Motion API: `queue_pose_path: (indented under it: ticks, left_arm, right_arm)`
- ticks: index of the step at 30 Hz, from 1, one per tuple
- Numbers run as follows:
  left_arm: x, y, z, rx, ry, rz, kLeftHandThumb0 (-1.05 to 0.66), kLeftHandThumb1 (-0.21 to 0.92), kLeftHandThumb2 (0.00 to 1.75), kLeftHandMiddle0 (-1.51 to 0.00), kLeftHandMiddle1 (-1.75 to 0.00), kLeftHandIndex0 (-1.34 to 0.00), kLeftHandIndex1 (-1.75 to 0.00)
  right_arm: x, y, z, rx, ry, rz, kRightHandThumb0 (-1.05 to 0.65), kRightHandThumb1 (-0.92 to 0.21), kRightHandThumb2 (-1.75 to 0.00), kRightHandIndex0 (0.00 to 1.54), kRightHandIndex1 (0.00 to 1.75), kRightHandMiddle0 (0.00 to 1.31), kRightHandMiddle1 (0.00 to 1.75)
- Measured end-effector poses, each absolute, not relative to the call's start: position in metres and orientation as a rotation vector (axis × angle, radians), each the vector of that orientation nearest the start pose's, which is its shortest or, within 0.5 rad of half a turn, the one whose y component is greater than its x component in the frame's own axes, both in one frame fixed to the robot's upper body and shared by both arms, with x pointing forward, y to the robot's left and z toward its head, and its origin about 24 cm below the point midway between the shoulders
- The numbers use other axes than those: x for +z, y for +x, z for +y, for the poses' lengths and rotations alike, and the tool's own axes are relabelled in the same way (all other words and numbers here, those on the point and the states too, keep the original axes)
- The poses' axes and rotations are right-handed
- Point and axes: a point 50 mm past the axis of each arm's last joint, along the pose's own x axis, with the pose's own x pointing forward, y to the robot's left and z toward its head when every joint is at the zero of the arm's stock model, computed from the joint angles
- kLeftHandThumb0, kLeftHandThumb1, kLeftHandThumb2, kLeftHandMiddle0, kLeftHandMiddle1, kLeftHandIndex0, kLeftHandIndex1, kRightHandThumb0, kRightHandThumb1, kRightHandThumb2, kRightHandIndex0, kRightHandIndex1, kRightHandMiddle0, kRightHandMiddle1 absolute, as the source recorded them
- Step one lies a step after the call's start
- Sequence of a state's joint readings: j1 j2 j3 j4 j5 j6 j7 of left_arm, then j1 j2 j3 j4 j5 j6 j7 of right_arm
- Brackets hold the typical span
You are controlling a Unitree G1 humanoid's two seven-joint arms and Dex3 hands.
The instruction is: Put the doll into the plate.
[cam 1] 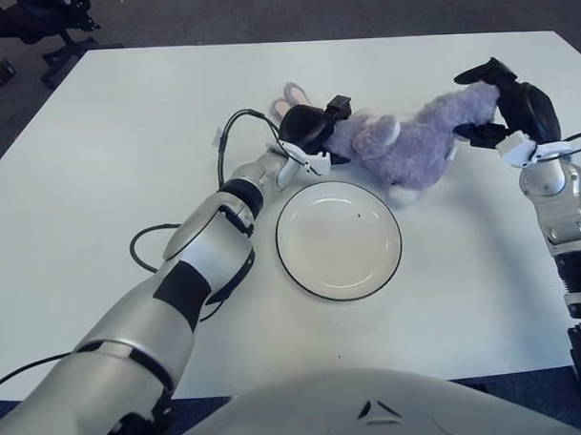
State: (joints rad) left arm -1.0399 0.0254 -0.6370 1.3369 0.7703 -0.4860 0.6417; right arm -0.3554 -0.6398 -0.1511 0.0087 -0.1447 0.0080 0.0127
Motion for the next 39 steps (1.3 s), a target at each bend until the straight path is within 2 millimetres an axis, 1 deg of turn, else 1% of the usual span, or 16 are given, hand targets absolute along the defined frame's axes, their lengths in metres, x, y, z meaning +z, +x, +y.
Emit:
queue_pose_path:
  ticks: [2, 6, 11, 14, 18, 20, 29, 39]
  left_arm:
    - [0.093, 0.364, 0.022, -0.359, 1.149, -0.665, -0.51, 0.92, 0.50, -1.10, -1.75, -0.97, -1.75]
    - [0.093, 0.364, 0.023, -0.350, 1.148, -0.659, -0.50, 0.92, 0.50, -1.10, -1.75, -0.98, -1.75]
    - [0.093, 0.365, 0.023, -0.342, 1.147, -0.657, -0.49, 0.92, 0.50, -1.10, -1.75, -0.98, -1.75]
    - [0.093, 0.364, 0.023, -0.337, 1.144, -0.658, -0.48, 0.92, 0.50, -1.10, -1.75, -0.98, -1.75]
    - [0.092, 0.364, 0.024, -0.327, 1.139, -0.659, -0.47, 0.92, 0.50, -1.10, -1.75, -0.98, -1.75]
    - [0.092, 0.364, 0.025, -0.324, 1.137, -0.660, -0.46, 0.92, 0.50, -1.10, -1.75, -0.97, -1.75]
    - [0.093, 0.365, 0.027, -0.300, 1.141, -0.664, -0.43, 0.92, 0.50, -1.10, -1.75, -0.97, -1.75]
    - [0.093, 0.366, 0.030, -0.281, 1.148, -0.668, -0.41, 0.92, 0.49, -1.10, -1.75, -0.96, -1.75]
  right_arm:
    - [0.203, 0.298, -0.270, -0.207, -0.697, -0.389, -0.73, -0.92, -0.87, 0.66, 0.05, 0.27, 0.73]
    - [0.205, 0.298, -0.275, -0.256, -0.496, -0.363, -0.72, -0.92, -0.88, 0.72, 0.05, 0.26, 0.79]
    - [0.199, 0.302, -0.282, -0.288, -0.350, -0.289, -0.74, -0.92, -0.85, 0.76, 0.06, 0.25, 0.80]
    - [0.192, 0.310, -0.295, -0.320, -0.293, -0.232, -0.76, -0.92, -0.84, 0.77, 0.07, 0.25, 0.81]
    - [0.183, 0.316, -0.308, -0.350, -0.253, -0.173, -0.77, -0.92, -0.83, 0.78, 0.07, 0.25, 0.81]
    - [0.180, 0.317, -0.311, -0.357, -0.246, -0.157, -0.77, -0.92, -0.83, 0.79, 0.08, 0.27, 0.82]
    - [0.178, 0.317, -0.312, -0.346, -0.251, -0.142, -0.79, -0.92, -0.83, 0.80, 0.08, 0.28, 0.83]
    - [0.174, 0.318, -0.313, -0.354, -0.273, -0.074, -0.80, -0.92, -0.83, 0.78, 0.07, 0.27, 0.83]
